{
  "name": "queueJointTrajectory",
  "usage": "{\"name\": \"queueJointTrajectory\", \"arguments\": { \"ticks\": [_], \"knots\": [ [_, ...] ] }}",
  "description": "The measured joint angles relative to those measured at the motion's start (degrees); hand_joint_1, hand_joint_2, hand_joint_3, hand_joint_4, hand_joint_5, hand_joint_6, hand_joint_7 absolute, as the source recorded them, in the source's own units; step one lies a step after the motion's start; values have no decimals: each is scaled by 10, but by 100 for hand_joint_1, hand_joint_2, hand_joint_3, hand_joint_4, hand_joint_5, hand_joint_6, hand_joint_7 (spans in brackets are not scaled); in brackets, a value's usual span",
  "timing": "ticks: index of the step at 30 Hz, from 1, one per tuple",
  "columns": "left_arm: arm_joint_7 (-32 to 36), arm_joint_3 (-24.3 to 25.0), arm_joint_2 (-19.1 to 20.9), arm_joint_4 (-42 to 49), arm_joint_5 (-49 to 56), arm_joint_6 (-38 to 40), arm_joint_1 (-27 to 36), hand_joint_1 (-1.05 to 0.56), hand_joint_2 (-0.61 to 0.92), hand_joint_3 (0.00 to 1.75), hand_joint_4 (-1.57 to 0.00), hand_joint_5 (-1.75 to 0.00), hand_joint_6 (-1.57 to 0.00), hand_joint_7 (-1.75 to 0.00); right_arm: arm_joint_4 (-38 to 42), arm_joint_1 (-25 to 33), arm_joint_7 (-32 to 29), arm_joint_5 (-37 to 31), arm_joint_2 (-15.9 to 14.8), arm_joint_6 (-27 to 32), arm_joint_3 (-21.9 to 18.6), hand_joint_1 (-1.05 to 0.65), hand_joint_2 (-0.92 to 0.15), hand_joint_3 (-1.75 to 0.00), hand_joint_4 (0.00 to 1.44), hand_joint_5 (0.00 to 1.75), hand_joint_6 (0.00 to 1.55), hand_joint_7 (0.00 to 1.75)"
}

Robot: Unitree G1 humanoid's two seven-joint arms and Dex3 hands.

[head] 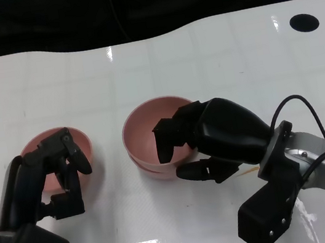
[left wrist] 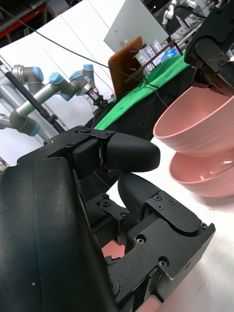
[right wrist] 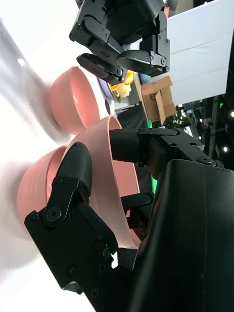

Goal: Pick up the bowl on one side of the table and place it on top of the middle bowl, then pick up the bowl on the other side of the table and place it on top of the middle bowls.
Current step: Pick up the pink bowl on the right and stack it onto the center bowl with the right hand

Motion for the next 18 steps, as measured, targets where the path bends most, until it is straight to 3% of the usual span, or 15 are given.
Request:
{"name": "queueJointTrajectory", "arguments": {
  "ticks": [18],
  "knots": [
    [0, 0, 0, -2, 1, 0, 2, -16, 35, 169, -106, -175, -76, -175, 35, -6, -6, 2, 7, -2, 0, -32, -83, -92, 85, 175, 53, 175]
  ]
}}
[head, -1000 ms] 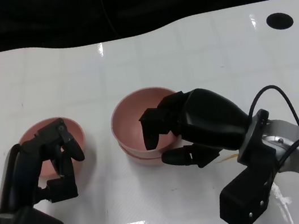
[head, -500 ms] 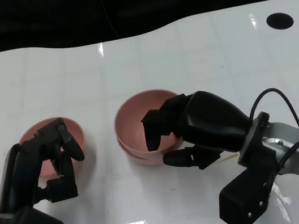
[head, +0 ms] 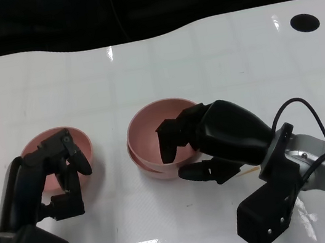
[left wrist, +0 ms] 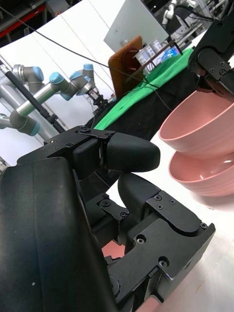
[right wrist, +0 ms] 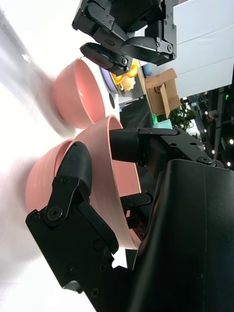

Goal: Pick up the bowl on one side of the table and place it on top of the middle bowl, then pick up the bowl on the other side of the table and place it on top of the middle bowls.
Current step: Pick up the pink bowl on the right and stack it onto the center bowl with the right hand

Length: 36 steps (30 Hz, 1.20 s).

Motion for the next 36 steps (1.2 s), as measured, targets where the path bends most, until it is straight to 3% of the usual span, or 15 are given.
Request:
{"name": "queueJointTrajectory", "arguments": {
  "ticks": [36],
  "knots": [
    [0, 0, 0, -10, 0, 7, 4, -15, 33, 171, -106, -175, -76, -175, 23, -19, -6, -1, 9, 9, 16, -31, -83, -86, 90, 175, 55, 175]
  ]
}}
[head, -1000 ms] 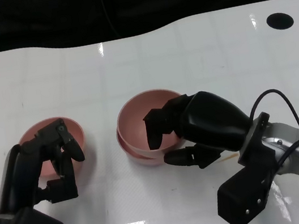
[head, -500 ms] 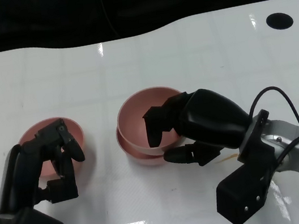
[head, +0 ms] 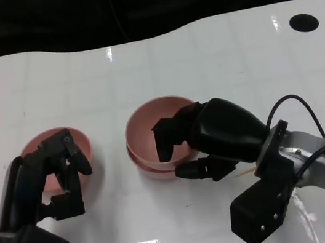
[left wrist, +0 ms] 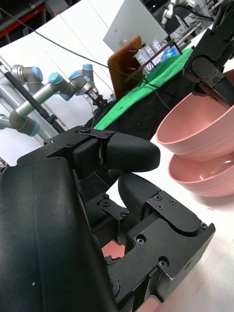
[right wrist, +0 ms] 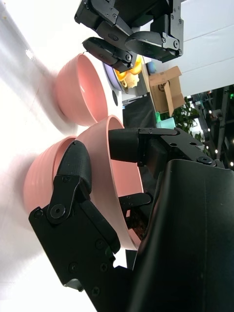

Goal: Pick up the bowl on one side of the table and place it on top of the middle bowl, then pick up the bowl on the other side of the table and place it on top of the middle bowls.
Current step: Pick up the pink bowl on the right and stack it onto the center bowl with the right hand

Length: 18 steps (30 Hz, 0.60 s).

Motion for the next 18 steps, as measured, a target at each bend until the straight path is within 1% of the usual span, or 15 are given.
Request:
{"name": "queueJointTrajectory", "arguments": {
  "ticks": [3, 9, 13, 18],
  "knots": [
    [0, 0, 0, 0, 0, 0, 0, -17, 33, 170, -106, -175, -76, -175, 5, 0, -4, 0, 1, 0, 1, -30, -82, -87, 91, 175, 56, 175],
    [0, 0, 0, 0, 0, 0, 0, -15, 33, 171, -105, -175, -76, -175, 14, -1, -12, -6, 5, 1, 8, -30, -79, -90, 92, 175, 59, 175],
    [0, 0, 0, 0, 0, 0, 0, -15, 33, 172, -105, -175, -76, -175, 17, -1, -18, -9, 9, 4, 16, -30, -76, -95, 93, 175, 60, 175],
    [0, 0, 0, 0, 0, 0, 0, -16, 32, 172, -105, -175, -76, -175, 22, -5, -22, -10, 13, 5, 19, -32, -77, -97, 94, 175, 62, 175]
  ]
}}
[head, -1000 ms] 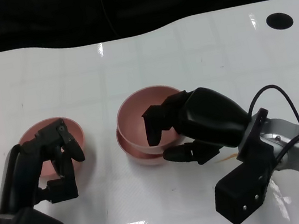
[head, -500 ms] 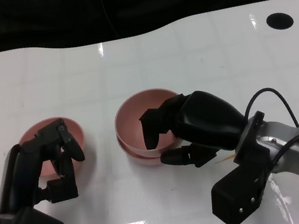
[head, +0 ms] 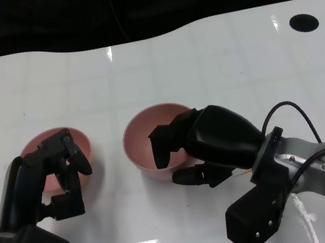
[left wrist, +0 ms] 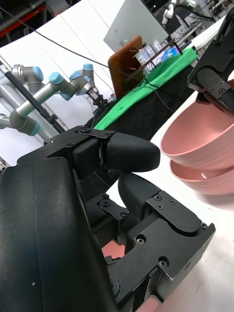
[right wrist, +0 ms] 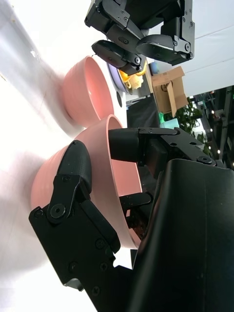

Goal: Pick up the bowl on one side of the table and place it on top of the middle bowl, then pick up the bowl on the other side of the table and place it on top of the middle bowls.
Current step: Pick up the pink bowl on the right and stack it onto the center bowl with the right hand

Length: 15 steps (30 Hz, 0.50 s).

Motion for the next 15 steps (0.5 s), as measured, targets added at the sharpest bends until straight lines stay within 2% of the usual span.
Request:
{"name": "queueJointTrajectory", "arguments": {
  "ticks": [15],
  "knots": [
    [0, 0, -1, -2, -3, 0, 1, -16, 33, 170, -105, -175, -76, -175, 17, -8, -16, -4, 8, 1, 6, -32, -77, -100, 95, 175, 63, 175]
  ]
}}
